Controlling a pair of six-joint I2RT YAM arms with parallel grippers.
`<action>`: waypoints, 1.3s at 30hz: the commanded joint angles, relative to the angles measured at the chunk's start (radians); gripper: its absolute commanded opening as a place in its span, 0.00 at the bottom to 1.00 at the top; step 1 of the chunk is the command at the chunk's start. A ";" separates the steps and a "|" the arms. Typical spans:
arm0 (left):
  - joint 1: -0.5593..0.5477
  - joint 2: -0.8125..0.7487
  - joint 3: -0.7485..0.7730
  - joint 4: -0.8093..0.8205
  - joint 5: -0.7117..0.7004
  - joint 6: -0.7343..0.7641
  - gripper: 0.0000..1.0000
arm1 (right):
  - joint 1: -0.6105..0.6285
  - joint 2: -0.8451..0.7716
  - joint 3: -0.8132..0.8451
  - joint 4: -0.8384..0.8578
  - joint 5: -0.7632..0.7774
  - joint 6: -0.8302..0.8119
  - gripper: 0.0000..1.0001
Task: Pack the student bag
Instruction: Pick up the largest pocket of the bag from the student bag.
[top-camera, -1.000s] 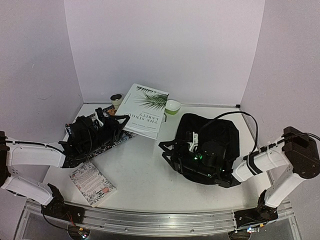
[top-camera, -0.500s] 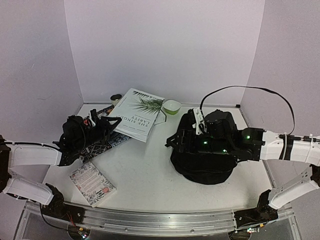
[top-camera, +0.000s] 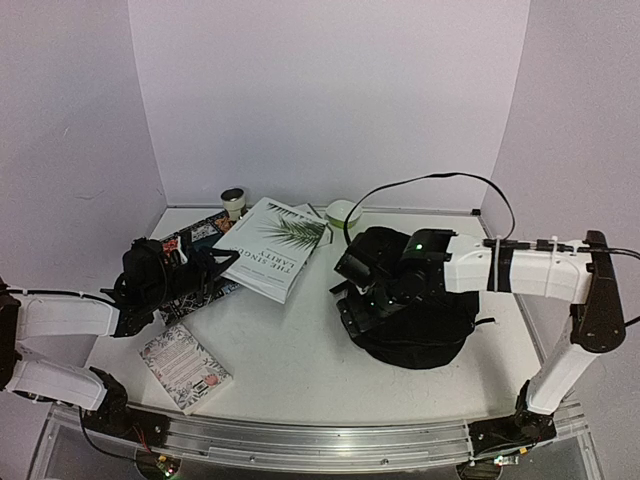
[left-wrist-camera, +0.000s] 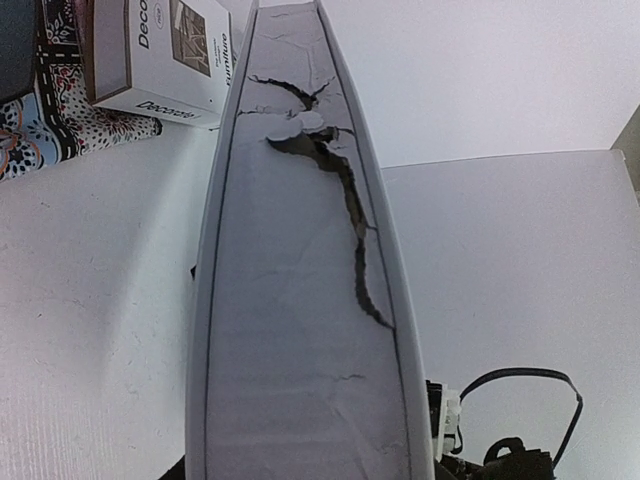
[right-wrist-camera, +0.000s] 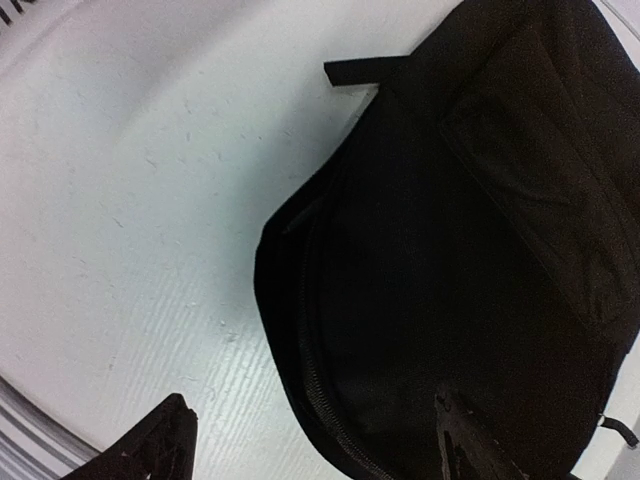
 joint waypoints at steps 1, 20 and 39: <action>0.012 -0.038 0.013 0.026 0.027 0.031 0.27 | 0.015 0.092 0.090 -0.215 0.128 -0.029 0.83; 0.032 -0.057 0.028 -0.030 0.074 0.058 0.27 | 0.020 0.237 0.067 -0.445 0.389 0.064 0.82; 0.043 -0.049 0.056 -0.076 0.188 0.084 0.26 | 0.014 0.077 -0.068 -0.449 0.336 -0.118 0.98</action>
